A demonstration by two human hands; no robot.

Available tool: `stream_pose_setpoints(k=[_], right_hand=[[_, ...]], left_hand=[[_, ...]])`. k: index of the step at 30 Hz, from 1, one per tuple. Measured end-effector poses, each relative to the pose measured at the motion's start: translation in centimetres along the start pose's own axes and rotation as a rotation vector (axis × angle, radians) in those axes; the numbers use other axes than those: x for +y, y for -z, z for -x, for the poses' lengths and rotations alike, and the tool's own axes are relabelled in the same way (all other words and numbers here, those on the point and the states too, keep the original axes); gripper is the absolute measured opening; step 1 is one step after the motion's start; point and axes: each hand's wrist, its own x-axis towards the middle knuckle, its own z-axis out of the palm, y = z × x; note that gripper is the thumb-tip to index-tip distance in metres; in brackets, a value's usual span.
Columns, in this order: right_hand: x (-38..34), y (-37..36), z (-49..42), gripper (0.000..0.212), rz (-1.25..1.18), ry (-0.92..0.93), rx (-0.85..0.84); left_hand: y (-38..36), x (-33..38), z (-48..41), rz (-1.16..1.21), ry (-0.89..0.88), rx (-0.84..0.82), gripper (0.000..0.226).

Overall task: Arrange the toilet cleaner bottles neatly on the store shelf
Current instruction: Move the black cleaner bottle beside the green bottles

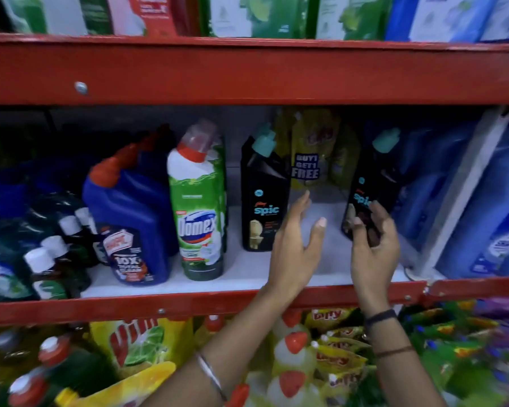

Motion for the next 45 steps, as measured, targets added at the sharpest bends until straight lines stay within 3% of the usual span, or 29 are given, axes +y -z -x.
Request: stream_pose_setpoints(k=[6,10,13,17,25,34,39,45], right_hand=[[4.0,1.9,-4.3,0.063,0.138,-0.051,-0.085],[4.8,1.7,-6.1,0.08,0.152,-0.059,-0.177],[5.2,1.4,-6.9,0.069,0.198,-0.053,-0.199],[5.2,1.6,-7.7,0.05,0.259,-0.009,-0.167],[3.3,2.5,-6.4,0.047,0.062,-0.029,-0.286],[-0.8,0.8,-1.7,0.046,-0.106,-0.003,-0.401],[-1.9,-1.3,1.4,0.05,-0.19,-0.065,-0.47],[-2.2,-3.5,4.0,0.051,-0.223,-0.132,-0.518]], left_hand=[[-6.3,-1.7,-6.5,0.016,0.229,-0.124,0.045],[-9.3,-3.6,-9.5,0.06,0.335,-0.221,0.059],[-10.3,-4.8,-10.7,0.09,0.365,-0.286,0.061],[-9.3,-5.0,-10.5,0.118,0.349,-0.349,0.042],[-5.4,-3.0,-7.5,0.032,0.203,-0.204,0.031],[1.1,-0.4,-0.6,0.023,0.073,0.083,0.043],[4.4,-0.8,2.0,-0.097,0.045,0.237,0.05],[6.4,-1.8,3.7,-0.094,0.099,0.301,0.057]])
